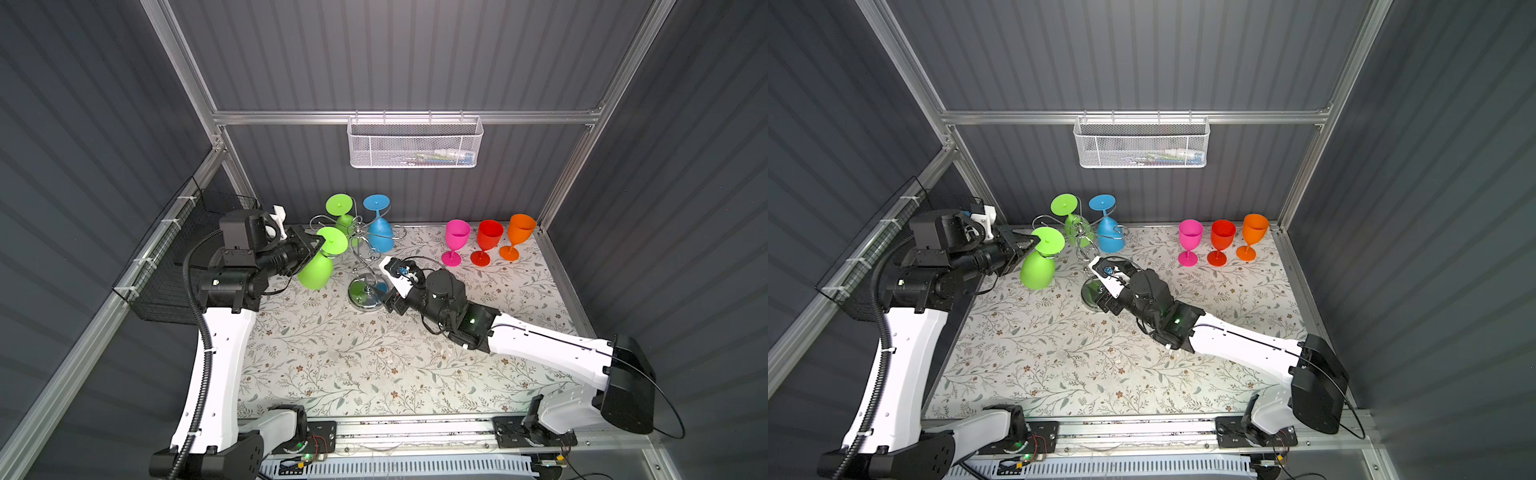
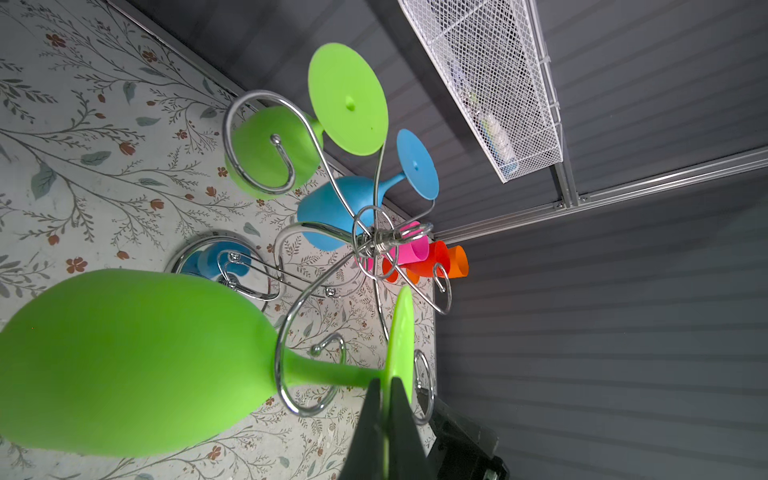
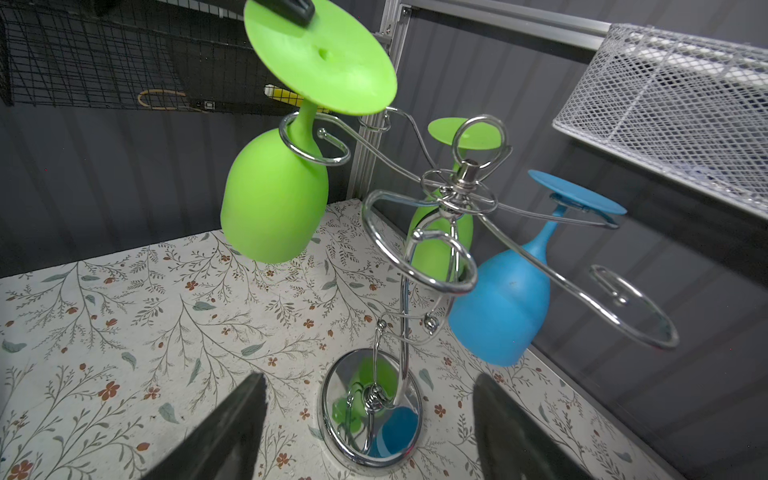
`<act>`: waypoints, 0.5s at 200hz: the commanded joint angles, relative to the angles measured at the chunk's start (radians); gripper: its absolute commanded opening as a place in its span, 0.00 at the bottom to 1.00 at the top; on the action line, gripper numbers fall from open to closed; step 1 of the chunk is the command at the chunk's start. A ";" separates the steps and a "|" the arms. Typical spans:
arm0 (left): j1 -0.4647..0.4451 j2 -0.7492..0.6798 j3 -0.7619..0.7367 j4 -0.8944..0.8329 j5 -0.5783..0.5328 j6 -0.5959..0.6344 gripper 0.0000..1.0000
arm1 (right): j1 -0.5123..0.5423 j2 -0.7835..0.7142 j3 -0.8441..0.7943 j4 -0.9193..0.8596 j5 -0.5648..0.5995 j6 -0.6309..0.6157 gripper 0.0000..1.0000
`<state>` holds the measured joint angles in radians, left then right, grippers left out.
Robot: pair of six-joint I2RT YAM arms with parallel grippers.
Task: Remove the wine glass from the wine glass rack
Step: 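Close the left gripper on the foot of the upper green glass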
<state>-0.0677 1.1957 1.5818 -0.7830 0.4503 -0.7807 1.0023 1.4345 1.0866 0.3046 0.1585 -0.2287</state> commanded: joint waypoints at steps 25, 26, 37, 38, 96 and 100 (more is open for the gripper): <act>0.008 0.055 0.032 0.086 0.036 0.011 0.00 | 0.006 -0.014 -0.011 -0.001 0.020 -0.012 0.78; 0.008 0.056 0.031 0.088 0.037 0.010 0.00 | 0.006 -0.015 -0.012 -0.001 0.021 -0.012 0.78; 0.008 0.065 0.032 0.103 0.041 0.006 0.00 | 0.005 -0.017 -0.014 -0.001 0.024 -0.014 0.78; 0.008 0.066 0.032 0.104 0.042 0.006 0.00 | 0.005 -0.017 -0.015 -0.001 0.027 -0.015 0.78; 0.006 0.088 -0.024 0.204 0.114 -0.035 0.00 | 0.005 -0.017 -0.019 0.002 0.028 -0.017 0.78; 0.006 0.088 -0.027 0.209 0.122 -0.037 0.00 | 0.005 -0.016 -0.019 0.003 0.027 -0.018 0.78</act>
<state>-0.0654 1.2835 1.5753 -0.6445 0.5114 -0.7998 1.0023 1.4342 1.0809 0.3031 0.1719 -0.2371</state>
